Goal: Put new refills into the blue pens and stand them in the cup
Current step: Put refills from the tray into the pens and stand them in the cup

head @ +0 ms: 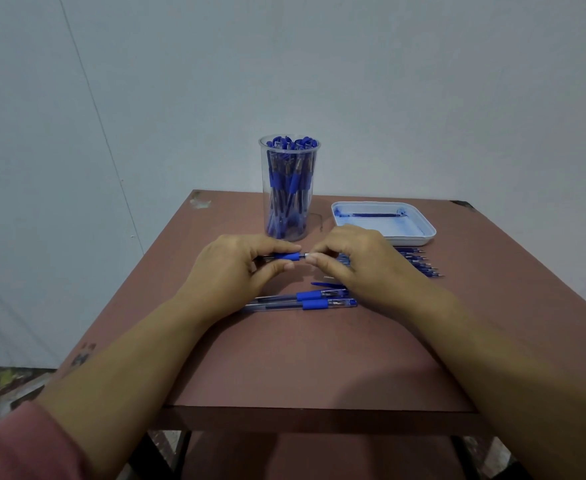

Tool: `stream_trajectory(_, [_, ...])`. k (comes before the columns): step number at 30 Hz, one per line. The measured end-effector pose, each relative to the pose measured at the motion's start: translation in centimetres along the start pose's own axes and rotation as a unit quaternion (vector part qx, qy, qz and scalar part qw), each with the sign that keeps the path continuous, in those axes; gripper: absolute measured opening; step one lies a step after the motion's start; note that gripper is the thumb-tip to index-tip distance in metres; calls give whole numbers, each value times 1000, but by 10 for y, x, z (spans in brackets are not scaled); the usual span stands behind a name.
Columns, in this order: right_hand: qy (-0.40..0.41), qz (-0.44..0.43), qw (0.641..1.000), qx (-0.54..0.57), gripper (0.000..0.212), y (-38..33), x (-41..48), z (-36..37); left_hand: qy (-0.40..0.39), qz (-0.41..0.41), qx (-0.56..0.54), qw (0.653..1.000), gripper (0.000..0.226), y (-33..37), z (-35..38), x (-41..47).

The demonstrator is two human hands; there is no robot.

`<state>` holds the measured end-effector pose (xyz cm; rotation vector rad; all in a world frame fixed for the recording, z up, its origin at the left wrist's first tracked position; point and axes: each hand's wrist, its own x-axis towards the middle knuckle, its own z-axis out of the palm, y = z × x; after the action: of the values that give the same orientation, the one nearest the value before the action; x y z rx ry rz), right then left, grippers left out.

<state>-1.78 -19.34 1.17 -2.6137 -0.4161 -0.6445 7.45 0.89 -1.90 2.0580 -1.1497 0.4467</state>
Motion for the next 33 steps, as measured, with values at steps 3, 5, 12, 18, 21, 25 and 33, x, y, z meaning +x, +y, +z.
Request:
stream_trajectory(3, [-4,8,1000,14,26,0,-1,-2,-5,-1,0,1000,34,0,0,0])
stream_trajectory(5, [1,0,1000,24,24,-1,-1,-2,-7,0,4,1000,33,0,0,0])
stream_trajectory(12, [-8,4,1000,26,20,-1,-1,1,-3,5,1,1000,34,1,0,0])
stream_trajectory(18, [10,-9,1000,22,14,-4,0,3,-3,3,25,1000,33,1,0,0])
stream_trajectory(21, [-1,20,998,52,14,-3,1,1,-2,-3,38,999,31,2,1,0])
stream_trajectory(25, [-63,58,996,14,21,18,2,-10,36,-24,53,998,25,1,0,0])
stream_trajectory(33, [-151,81,984,-52,17,27,1,-11,32,-51,61,996,23,-1,-2,0])
